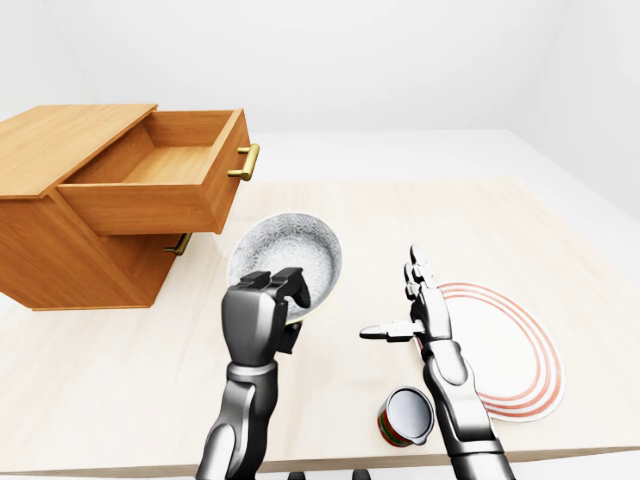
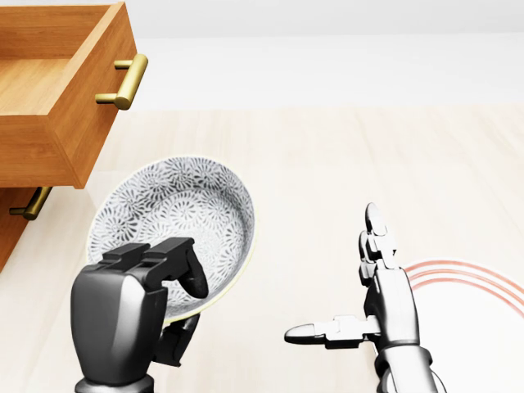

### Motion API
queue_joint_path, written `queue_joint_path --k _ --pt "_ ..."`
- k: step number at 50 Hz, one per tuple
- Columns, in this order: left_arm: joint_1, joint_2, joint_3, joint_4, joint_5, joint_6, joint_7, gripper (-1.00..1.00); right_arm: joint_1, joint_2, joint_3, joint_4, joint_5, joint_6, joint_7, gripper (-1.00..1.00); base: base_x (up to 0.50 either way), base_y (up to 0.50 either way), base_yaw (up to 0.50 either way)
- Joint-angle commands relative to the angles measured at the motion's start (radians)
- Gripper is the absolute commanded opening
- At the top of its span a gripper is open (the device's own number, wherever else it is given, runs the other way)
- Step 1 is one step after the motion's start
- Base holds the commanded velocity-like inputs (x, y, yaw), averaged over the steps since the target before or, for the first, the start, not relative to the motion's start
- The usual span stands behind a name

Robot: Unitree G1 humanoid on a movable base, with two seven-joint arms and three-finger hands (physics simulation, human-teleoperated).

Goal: Put the bowl on top of the cabinet.

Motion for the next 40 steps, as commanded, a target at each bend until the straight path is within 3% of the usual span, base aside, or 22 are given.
queue_joint_path --k 1,15,27,34,40 --pt "0.005 -0.018 0.006 -0.169 -0.108 0.000 -0.041 -0.88 0.002 0.001 0.004 -0.001 -0.003 -0.001 0.000 1.00 0.00 0.00 0.00" --pt "-0.043 -0.047 -0.016 -0.298 -0.146 0.000 -0.167 -0.88 0.002 0.003 0.008 -0.001 -0.006 -0.001 -0.001 1.00 0.00 0.00 0.00" --pt "-0.114 -0.060 0.015 -0.346 -0.183 0.000 -0.245 -0.89 0.004 0.003 0.008 0.001 -0.006 -0.006 0.000 1.00 0.00 0.00 0.00" --pt "-0.255 -0.087 0.059 -0.428 -0.222 0.000 -0.391 -0.88 0.003 0.004 0.012 0.000 -0.008 -0.002 0.001 1.00 0.00 0.00 0.00" --pt "-0.313 -0.084 0.084 -0.479 -0.247 0.000 -0.425 -0.89 0.006 0.004 0.011 -0.006 -0.007 0.000 0.002 1.00 0.00 0.00 0.00"
